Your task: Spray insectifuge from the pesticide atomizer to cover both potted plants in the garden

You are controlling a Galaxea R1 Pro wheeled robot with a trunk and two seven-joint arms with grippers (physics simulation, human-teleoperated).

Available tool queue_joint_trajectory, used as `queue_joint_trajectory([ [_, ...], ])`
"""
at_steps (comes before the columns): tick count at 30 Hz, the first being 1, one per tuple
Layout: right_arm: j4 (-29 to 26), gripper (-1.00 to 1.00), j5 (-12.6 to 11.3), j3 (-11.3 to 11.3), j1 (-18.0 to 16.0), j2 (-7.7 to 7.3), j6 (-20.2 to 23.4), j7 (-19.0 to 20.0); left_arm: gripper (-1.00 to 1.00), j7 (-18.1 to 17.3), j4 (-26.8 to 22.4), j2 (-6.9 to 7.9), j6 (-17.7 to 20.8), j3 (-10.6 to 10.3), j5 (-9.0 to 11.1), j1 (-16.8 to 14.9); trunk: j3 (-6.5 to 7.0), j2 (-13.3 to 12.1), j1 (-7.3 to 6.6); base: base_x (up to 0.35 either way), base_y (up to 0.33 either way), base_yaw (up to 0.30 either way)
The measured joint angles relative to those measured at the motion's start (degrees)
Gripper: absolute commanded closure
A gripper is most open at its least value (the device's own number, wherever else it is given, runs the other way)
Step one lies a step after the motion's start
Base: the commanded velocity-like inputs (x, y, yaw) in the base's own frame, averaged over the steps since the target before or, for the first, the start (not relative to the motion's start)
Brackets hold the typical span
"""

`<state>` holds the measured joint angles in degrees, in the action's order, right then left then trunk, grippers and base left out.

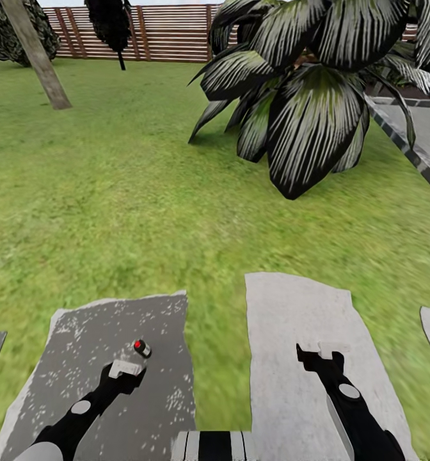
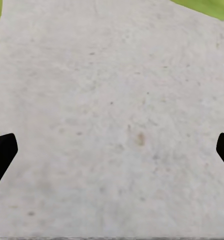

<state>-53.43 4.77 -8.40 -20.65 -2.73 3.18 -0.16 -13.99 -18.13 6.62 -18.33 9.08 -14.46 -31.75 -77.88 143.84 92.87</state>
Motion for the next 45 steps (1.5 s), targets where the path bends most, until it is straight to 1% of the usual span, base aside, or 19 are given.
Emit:
queue_joint_trajectory([
  [1,0.0,-1.0,0.0,0.0,0.0,0.0,0.0,0.0,-1.0,0.1,0.0,-0.02,0.0,0.0,0.0,0.0,-0.31,0.0,0.03,0.0,0.0,0.0],
  [6,0.0,-1.0,0.0,-0.1,0.0,-0.05,0.0,0.0,-1.0,0.4,0.0,0.0,-0.1,0.0,0.1,0.0,-0.63,0.0,0.02,0.0,0.0,0.0],
  [8,-0.1,-1.0,0.1,0.0,0.0,-0.36,0.0,0.0,-1.0,2.4,-0.1,-0.05,-0.1,0.0,1.1,0.0,-0.64,0.0,0.02,0.0,0.0,0.0],
  [12,-0.1,-1.0,0.1,0.0,0.0,-0.42,0.0,0.1,-1.0,3.0,0.0,-0.01,-0.5,0.0,1.9,0.0,-0.64,0.0,0.02,0.0,-0.002,0.0],
  [16,-0.1,-1.0,0.0,-0.1,0.0,-0.37,0.0,0.0,-1.0,3.1,0.0,-0.01,-1.2,0.0,2.0,0.0,-0.65,0.0,0.02,0.0,-0.15,0.023],
  [29,-0.1,-1.0,-0.1,-0.1,0.0,-0.34,-0.1,-0.1,-1.0,3.3,0.0,0.08,-1.4,0.1,2.1,0.0,-0.65,0.0,0.02,0.0,-0.262,0.251],
  [33,-0.1,-1.0,0.0,0.0,0.0,-0.34,-0.1,-0.1,-1.0,3.3,0.0,0.09,-1.4,1.3,2.1,0.0,-0.64,0.0,0.02,0.028,-0.147,0.277],
  [36,-0.1,-1.0,-0.1,0.0,0.0,-0.34,-0.1,-0.1,-1.0,3.2,0.0,0.1,-1.4,3.6,2.1,0.0,-0.64,0.0,0.0,0.123,-0.034,0.277],
  [39,-0.1,-1.0,-0.1,0.0,0.0,-0.33,0.0,-0.1,-1.0,3.2,-0.1,0.1,-1.5,4.8,2.1,0.0,-0.64,0.0,0.02,0.052,-0.009,0.277],
  [45,-0.1,-1.0,0.0,0.0,0.0,-0.34,0.0,-0.1,-1.0,3.2,-0.1,0.05,-1.5,5.2,2.1,0.0,-0.64,0.0,0.01,0.053,-0.025,0.201],
])
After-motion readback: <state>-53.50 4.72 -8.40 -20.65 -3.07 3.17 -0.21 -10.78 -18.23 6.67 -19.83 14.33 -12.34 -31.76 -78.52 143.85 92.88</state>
